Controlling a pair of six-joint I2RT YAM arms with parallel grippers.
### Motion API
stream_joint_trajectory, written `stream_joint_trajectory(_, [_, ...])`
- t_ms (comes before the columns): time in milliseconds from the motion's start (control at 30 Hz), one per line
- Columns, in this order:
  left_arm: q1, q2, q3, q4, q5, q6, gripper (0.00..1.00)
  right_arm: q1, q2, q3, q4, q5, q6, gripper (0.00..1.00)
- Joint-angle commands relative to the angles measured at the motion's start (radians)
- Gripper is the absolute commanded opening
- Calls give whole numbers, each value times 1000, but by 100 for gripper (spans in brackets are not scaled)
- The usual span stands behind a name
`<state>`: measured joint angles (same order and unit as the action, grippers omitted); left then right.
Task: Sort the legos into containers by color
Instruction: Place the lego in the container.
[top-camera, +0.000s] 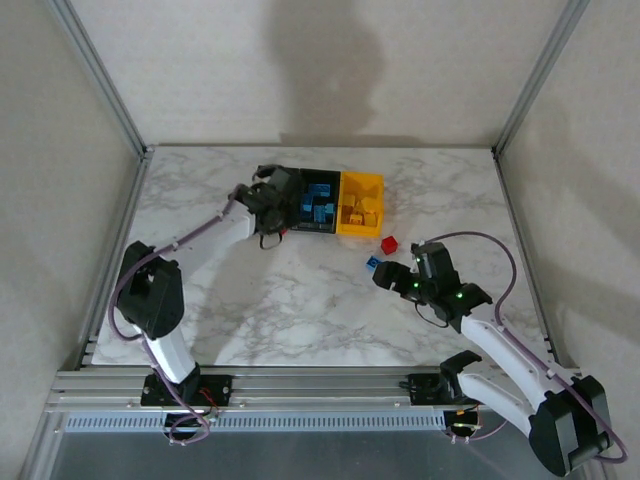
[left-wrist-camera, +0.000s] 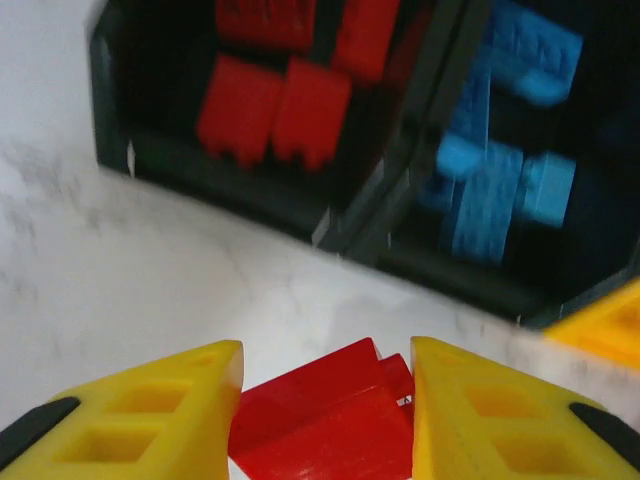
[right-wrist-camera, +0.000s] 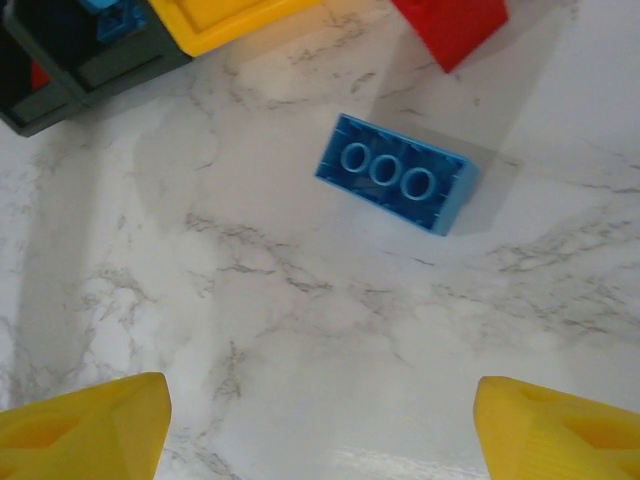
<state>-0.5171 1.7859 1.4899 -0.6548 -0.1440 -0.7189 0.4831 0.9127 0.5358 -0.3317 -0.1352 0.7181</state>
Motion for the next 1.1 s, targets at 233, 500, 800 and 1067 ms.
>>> stream_joint_trajectory(233, [143,309,373,-92,-36,126,43,45,11,46,1,25,23,80])
stream_joint_trajectory(500, [162,499,592,-159,-44,140,47,53,17,70,-20,45,20,79])
stream_joint_trajectory(800, [159,470,622,-184,-43,144,65,54,7,82,-52,70,9,80])
stream_joint_trajectory(1067, [115,146,291,5,49,130,69,39,86,201,-119,216,-28,81])
